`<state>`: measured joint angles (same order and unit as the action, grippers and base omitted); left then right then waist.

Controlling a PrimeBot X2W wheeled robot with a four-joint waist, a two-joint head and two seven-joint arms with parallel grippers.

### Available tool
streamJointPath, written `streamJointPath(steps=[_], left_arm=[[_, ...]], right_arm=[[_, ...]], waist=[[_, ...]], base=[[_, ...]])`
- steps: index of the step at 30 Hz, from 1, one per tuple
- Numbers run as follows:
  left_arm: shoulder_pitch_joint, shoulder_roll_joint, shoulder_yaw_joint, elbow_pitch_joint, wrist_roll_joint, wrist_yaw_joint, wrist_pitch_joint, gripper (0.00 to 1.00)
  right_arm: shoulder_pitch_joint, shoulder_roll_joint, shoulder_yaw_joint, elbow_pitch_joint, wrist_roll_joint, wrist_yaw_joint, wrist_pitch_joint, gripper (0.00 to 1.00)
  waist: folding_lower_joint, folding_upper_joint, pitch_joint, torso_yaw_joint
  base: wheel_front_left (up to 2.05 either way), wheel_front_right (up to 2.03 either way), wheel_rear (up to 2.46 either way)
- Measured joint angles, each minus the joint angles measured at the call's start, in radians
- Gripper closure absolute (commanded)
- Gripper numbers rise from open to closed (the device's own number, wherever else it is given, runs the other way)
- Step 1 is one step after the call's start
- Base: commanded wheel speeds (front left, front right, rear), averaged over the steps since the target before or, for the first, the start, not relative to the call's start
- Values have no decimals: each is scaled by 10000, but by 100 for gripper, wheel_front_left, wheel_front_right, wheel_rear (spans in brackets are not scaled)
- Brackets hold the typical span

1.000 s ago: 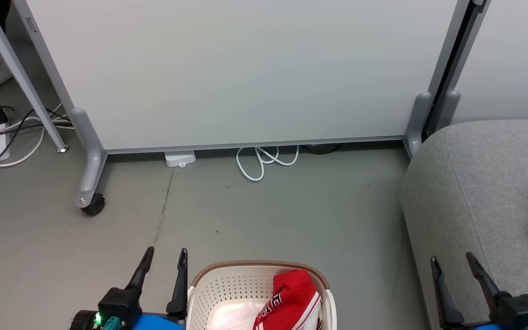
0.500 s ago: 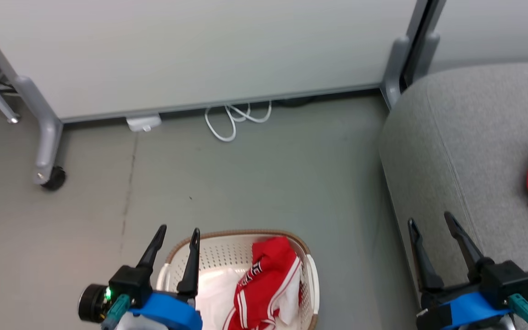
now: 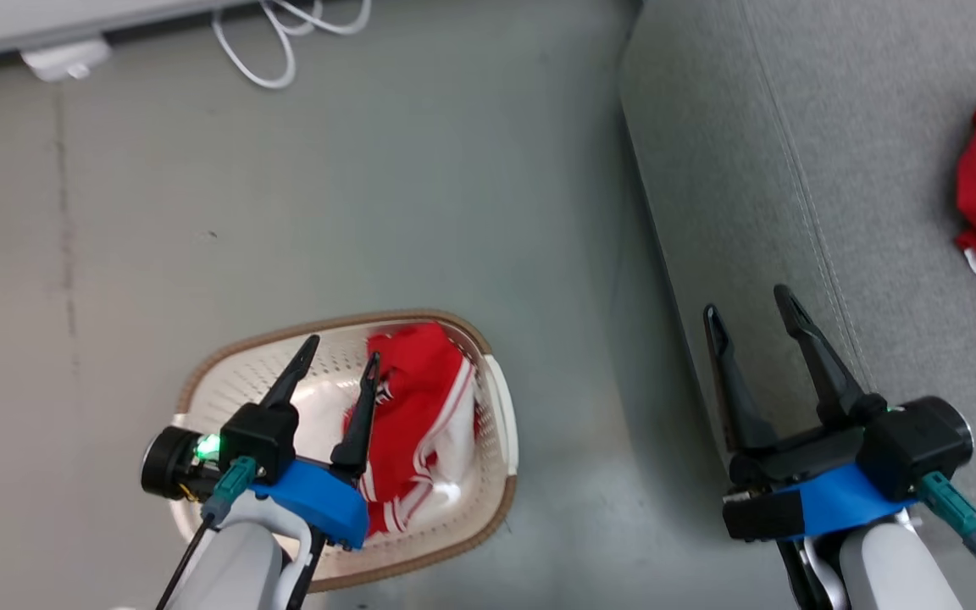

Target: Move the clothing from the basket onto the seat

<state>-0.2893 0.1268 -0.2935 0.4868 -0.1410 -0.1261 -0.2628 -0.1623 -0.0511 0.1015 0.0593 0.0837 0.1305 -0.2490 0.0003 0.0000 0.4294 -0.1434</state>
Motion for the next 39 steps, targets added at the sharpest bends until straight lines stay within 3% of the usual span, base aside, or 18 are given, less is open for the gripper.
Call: streamJointPath(steps=[18,39], left_arm=[[-1590,1461,-742,1866,-102,-36,0,0],[-3140,2174,-230,3584,-84,198,0,0]], right_arm=[[-968,-2,796,-562,711,0,-123,0],[-1119,0,1471,-1080,1198,0,-125,0]], waist=[[-1,0,3258,-1735],[-1,0,4840,-2693]], base=[[0,0,0],[0,0,0]])
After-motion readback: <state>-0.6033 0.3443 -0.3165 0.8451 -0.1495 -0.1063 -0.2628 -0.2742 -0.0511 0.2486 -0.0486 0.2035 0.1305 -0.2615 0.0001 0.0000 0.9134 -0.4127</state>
